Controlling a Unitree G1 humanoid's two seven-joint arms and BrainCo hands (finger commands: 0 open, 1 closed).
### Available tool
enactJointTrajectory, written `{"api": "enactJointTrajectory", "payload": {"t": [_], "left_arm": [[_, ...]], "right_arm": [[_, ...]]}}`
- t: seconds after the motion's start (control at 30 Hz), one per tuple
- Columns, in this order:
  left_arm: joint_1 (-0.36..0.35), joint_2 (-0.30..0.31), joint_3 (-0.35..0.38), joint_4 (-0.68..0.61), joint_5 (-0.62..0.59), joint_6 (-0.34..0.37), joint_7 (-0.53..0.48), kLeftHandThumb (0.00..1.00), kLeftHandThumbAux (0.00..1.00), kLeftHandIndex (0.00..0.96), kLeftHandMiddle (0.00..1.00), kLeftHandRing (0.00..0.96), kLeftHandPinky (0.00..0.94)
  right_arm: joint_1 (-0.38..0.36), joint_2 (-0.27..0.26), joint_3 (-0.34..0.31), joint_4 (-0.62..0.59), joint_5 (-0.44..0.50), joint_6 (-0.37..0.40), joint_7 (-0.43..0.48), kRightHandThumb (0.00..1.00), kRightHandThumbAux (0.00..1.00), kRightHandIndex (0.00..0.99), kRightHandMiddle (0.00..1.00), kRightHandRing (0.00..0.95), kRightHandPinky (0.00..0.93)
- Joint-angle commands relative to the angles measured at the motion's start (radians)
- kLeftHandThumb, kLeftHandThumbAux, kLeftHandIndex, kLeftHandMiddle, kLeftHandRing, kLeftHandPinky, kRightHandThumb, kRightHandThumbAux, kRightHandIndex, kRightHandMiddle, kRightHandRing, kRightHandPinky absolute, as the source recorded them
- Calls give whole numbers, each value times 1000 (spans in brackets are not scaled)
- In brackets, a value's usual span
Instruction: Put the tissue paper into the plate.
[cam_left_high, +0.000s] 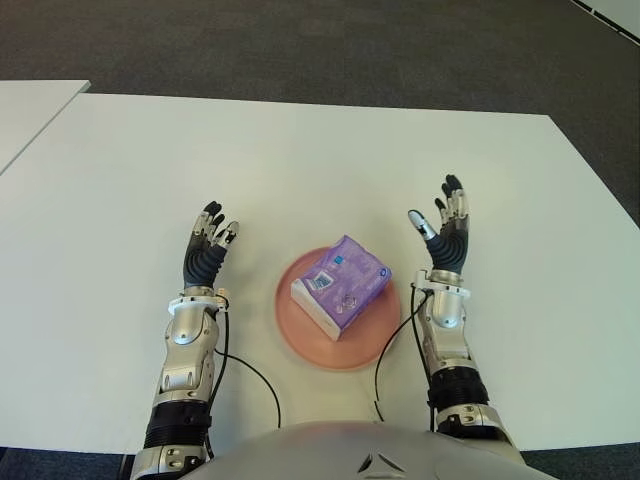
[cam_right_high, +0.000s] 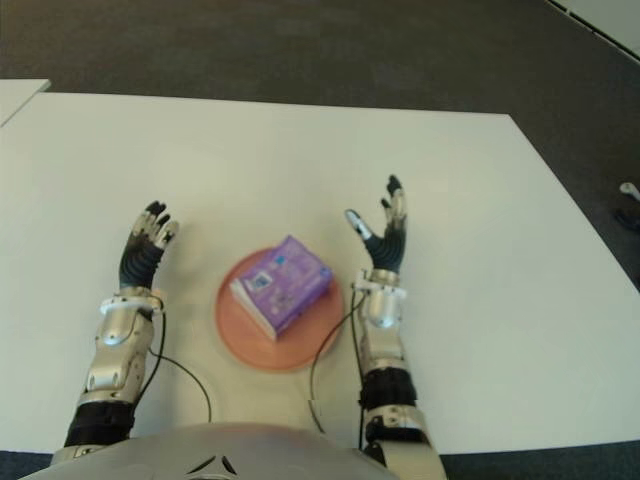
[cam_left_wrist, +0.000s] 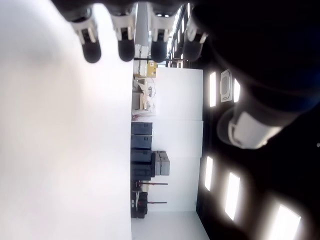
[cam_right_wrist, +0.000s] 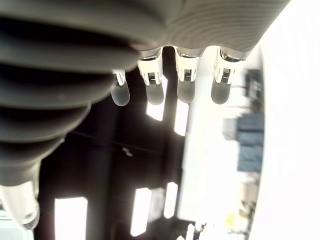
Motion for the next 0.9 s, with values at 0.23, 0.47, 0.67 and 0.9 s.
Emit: {"api": "enactJointTrajectory", "payload": {"t": [0.23,0.47,0.67,0.9], "left_arm": [[14,3,-2,4,-9,15,-15,0,574,0,7,0,0],[11,8,-5,9,-2,11,-16,0,568,0,7,0,0],[11,7,-4,11,-3,8,-17,0,571,1,12,0,0],[13,8,-6,7,3,11,-14,0,565,0,9,0,0]], "right_arm": [[6,-4,-2,-2,-9,23,-8,0,575,0,0,0,0],[5,-4,-1,-4,-9,25,-8,0,575,0,0,0,0],[5,-3,-1,-4,-10,26,-9,0,575,0,0,0,0],[4,-2,0,-5,-11,28,-10,0,575,0,0,0,0]]}}
